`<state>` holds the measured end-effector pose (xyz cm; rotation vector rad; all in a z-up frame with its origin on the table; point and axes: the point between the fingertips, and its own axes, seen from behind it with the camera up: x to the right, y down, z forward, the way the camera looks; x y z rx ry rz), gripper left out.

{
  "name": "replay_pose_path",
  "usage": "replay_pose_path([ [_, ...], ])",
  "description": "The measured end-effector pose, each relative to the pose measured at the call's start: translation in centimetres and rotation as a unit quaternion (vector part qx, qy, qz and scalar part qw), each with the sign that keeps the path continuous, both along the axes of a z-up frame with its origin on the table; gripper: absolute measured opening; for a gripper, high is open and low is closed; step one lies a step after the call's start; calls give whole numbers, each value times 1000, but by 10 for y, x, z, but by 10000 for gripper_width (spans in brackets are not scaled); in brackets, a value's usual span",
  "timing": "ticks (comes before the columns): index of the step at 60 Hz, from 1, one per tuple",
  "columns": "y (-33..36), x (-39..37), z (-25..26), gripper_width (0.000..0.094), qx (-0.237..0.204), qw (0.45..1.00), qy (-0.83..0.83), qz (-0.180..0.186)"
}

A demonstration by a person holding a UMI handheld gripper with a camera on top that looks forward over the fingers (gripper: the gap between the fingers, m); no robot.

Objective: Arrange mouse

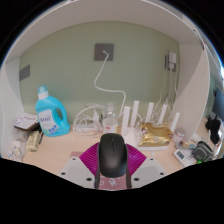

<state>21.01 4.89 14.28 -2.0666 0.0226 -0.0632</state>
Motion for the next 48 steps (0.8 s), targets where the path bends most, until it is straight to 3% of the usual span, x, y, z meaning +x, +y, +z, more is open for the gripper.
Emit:
replay_pose_path([
  [8,11,-24,-97,350,-77,997,17,3],
  [21,7,-30,-155,449,-133,991,13,0],
  [26,5,-28,-153,539,-134,991,5,-2],
  [31,2,-31,-137,868,-125,992,-1,6],
  [34,-3,-32,-123,816,-116,993,-4,7],
  [38,-13,-34,-101,860,-102,995,-11,4],
  [48,-63,-42,-37,851,-68,997,-22,-4],
])
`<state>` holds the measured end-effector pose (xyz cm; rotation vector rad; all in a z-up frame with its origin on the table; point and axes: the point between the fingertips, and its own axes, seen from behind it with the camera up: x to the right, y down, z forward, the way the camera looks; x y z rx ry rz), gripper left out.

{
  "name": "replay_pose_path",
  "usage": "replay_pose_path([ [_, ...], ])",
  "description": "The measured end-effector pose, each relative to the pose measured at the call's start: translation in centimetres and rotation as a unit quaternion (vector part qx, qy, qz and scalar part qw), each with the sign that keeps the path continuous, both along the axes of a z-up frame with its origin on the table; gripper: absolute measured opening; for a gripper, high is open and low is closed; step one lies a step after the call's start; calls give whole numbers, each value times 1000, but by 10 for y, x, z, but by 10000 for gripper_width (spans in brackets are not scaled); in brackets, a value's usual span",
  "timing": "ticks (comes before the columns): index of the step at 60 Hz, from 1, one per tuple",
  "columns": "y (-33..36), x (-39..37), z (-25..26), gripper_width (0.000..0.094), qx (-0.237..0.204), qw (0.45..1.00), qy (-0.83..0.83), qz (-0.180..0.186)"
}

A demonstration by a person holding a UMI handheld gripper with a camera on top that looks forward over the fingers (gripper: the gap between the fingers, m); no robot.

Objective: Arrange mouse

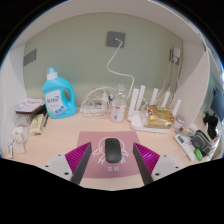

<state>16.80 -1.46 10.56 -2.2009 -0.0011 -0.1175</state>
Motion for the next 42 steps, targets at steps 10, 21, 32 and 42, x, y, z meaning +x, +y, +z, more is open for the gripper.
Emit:
replay_pose_path([
  [10,-70,-13,49,848,29,999,-21,1],
  [21,-140,-25,69,847,32,999,-29,0],
  [32,-178,-34,71,846,28,999,-23,0],
  [42,-189,-33,76,850,32,999,-31,0],
])
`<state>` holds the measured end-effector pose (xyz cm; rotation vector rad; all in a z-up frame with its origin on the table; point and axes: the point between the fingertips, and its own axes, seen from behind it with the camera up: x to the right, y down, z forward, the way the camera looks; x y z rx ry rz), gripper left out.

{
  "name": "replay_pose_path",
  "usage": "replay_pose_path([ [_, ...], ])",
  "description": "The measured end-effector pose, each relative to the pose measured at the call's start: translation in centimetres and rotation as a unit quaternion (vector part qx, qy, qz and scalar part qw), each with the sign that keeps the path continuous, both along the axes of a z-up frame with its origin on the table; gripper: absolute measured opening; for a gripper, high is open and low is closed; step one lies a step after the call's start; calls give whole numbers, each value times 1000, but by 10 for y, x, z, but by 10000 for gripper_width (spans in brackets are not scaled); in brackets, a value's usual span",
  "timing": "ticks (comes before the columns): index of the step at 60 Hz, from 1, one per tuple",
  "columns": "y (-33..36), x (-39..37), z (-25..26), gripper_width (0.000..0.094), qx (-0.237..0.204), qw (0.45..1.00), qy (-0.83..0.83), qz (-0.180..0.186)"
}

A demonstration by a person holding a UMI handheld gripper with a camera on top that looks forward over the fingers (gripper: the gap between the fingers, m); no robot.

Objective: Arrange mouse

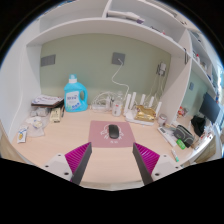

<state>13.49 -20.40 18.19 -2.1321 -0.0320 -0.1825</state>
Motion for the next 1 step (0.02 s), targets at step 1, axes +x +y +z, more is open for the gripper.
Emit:
replay_pose_path([
  [1,-1,0,0,849,0,1000,-1,0],
])
